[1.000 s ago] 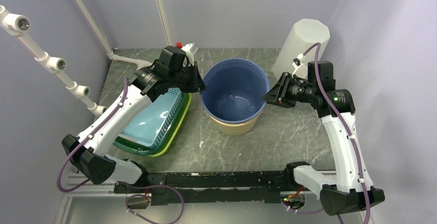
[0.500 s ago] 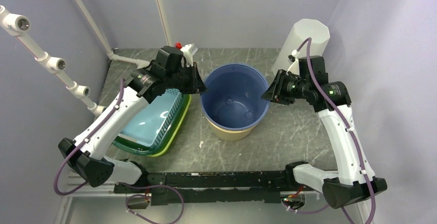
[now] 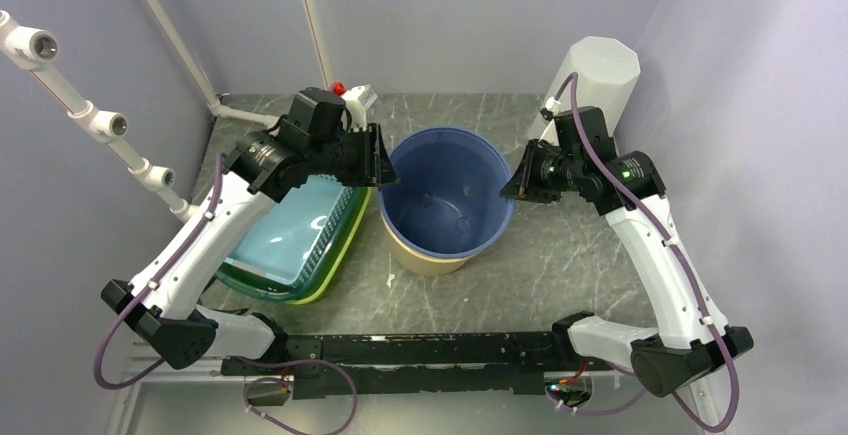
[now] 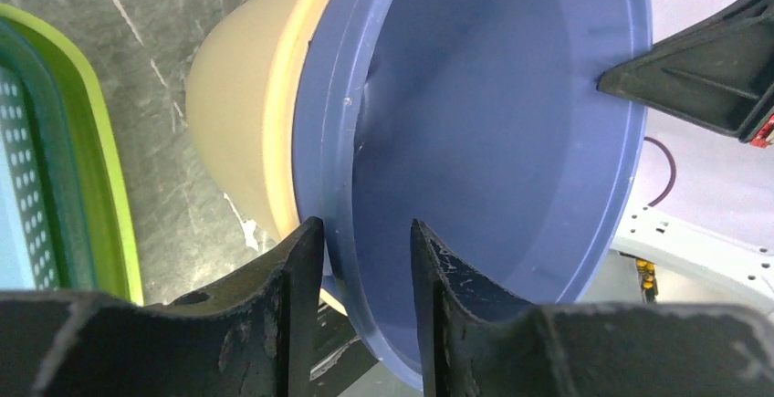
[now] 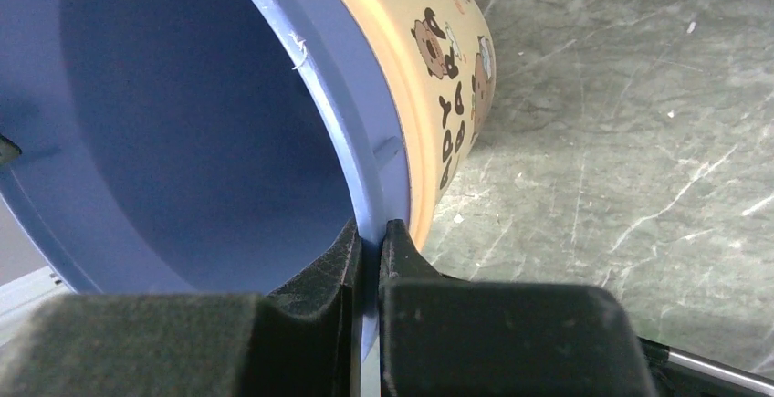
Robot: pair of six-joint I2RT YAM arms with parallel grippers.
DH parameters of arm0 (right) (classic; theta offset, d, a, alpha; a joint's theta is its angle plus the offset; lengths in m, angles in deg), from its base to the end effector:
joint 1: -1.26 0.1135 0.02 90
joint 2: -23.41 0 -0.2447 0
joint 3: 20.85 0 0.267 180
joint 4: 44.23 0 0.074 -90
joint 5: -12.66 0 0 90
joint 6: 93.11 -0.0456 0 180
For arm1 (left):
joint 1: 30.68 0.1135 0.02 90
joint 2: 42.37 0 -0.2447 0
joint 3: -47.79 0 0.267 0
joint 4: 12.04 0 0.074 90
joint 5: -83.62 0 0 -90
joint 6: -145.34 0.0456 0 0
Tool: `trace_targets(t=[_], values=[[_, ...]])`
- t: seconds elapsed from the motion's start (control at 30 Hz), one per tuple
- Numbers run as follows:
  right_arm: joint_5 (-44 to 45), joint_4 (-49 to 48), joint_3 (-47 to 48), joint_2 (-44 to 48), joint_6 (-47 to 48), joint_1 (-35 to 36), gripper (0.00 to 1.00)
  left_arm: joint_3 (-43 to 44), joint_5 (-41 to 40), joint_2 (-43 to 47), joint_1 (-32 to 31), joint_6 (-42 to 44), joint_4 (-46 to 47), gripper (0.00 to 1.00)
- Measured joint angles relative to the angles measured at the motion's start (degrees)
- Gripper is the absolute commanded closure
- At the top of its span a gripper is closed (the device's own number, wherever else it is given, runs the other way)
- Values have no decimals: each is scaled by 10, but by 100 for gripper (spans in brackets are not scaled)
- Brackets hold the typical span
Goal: Turn the large container upside down
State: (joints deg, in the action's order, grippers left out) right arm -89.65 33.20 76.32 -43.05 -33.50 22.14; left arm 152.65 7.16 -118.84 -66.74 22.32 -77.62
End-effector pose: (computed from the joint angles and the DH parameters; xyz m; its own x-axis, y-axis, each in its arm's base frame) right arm 0.2143 0.0922 0.3879 -0.8320 0.2116 -0.5128 -0.0741 0.8737 0.4807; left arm 0.2297 -0.1805 0.4068 -0.8037 -0.0701 -0.5908 0.3400 0.7608 -0.5528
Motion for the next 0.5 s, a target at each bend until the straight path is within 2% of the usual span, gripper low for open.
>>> trace_targets(t=[0.1,0.33,0.5], values=[[-3,0,3,-3,-3,3,100,16,-4,0,-3,11,-26,58],[-15,-3,13,-14,-9,8,100,53,-16,-8,-12,37,-64,20],[-18,-6,14,-19,-9,-9,100,19,-49,32,-19,27,-32,12]])
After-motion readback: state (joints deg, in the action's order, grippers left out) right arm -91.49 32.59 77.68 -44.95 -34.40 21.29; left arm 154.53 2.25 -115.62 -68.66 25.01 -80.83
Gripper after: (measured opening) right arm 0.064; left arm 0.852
